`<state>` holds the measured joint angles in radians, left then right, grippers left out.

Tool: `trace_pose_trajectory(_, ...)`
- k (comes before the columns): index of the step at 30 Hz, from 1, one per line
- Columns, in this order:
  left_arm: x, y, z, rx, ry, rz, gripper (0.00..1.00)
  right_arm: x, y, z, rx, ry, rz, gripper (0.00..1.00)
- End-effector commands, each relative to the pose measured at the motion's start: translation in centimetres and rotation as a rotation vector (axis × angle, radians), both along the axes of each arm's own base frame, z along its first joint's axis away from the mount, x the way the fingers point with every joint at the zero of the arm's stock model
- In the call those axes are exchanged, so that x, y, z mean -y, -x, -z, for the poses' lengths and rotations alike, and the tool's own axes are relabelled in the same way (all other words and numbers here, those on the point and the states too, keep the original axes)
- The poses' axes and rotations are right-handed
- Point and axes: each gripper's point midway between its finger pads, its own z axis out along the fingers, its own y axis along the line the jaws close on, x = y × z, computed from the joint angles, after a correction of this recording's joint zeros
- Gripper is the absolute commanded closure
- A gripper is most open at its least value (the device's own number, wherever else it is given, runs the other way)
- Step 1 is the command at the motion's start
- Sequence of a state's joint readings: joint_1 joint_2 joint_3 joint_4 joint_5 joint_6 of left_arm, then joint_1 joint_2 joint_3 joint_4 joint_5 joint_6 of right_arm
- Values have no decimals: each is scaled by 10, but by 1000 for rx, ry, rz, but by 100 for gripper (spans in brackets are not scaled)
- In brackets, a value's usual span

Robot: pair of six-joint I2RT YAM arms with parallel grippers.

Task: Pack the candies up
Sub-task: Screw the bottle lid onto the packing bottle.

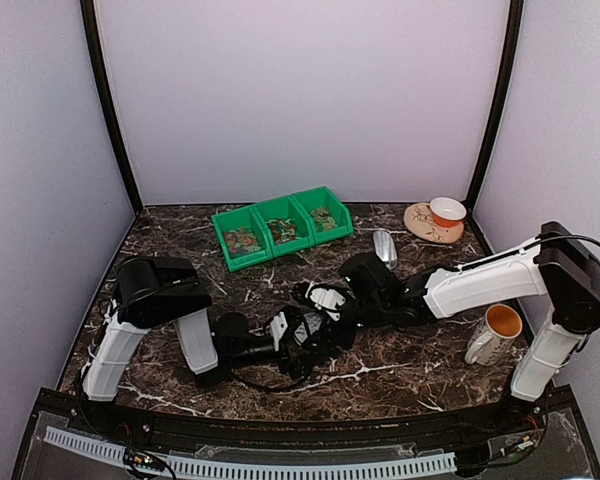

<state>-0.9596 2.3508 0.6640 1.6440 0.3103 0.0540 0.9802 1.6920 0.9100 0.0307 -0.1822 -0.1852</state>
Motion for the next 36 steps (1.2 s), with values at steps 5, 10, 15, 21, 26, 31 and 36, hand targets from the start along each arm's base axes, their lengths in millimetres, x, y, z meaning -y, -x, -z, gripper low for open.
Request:
trace_pose_trajectory(5, -57, 4, 102, -46, -315, -126, 7, 18, -27, 18, 36, 73, 327, 11)
trace_pose_trajectory(10, -58, 2, 101, -41, -317, -139, 8, 19, -30, 22, 18, 88, 431, 10)
trace_pose_trajectory(15, -60, 1, 102, -39, -320, -147, 8, 18, -29, 21, 6, 94, 461, 8)
trace_pose_trajectory(21, -60, 0, 100, -34, -318, -153, 8, 17, -23, 13, -11, 72, 442, 5)
trace_pose_trajectory(26, -61, 0, 100, -30, -317, -156, 9, 14, -10, 6, -45, 39, 380, 3)
trace_pose_trajectory(31, -61, 0, 100, -28, -315, -152, 8, 12, -1, 1, -68, 17, 333, 3)
trace_pose_trajectory(36, -62, 0, 99, -26, -309, -155, 8, 15, 5, 1, -82, 31, 307, 3)
